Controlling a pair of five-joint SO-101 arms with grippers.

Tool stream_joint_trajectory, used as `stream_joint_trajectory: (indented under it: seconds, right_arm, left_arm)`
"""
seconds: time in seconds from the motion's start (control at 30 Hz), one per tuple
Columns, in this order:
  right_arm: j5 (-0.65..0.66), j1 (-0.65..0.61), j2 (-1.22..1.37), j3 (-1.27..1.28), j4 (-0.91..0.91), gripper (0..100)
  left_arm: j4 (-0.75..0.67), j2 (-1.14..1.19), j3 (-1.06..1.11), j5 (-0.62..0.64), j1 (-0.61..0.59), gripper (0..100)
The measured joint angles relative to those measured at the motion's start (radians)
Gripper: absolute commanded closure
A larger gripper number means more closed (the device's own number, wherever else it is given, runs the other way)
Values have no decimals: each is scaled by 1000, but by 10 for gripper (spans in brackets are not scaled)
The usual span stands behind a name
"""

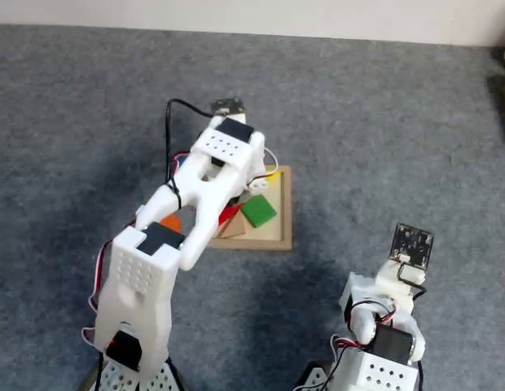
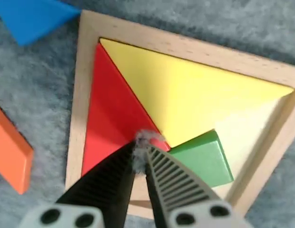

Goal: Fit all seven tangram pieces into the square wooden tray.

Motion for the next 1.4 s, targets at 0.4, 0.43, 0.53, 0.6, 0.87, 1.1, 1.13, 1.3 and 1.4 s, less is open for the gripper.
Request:
stream_joint_trajectory:
  seconds: [0.4, 0.43, 0.53, 0.6, 0.87, 1.1, 1.13, 1.3, 1.4]
  right_arm:
    - [0, 0, 0, 0, 0, 993]
    - [0, 0, 0, 0, 0, 993]
    - [0, 0, 0, 0, 0, 993]
    - [0, 0, 0, 0, 0, 993]
    - [0, 0, 0, 0, 0, 993]
    - [0, 0, 0, 0, 0, 993]
    - [0, 0, 0, 0, 0, 993]
    - [0, 0, 0, 0, 0, 993]
    - [0, 0, 0, 0, 0, 993]
  left_arm:
    - [68, -64, -11, -26, -34, 994]
    - [77, -94, -11, -26, -34, 994]
    - [123, -183, -11, -34, -44, 995]
    - [155, -227, -11, -71, -46, 995]
    - [279, -255, -11, -356, -46, 995]
    - [328, -255, -11, -485, 2, 995]
    - [334, -255, -11, -497, 20, 995]
    - [342, -255, -11, -514, 98, 995]
    - [342, -255, -11, -514, 106, 995]
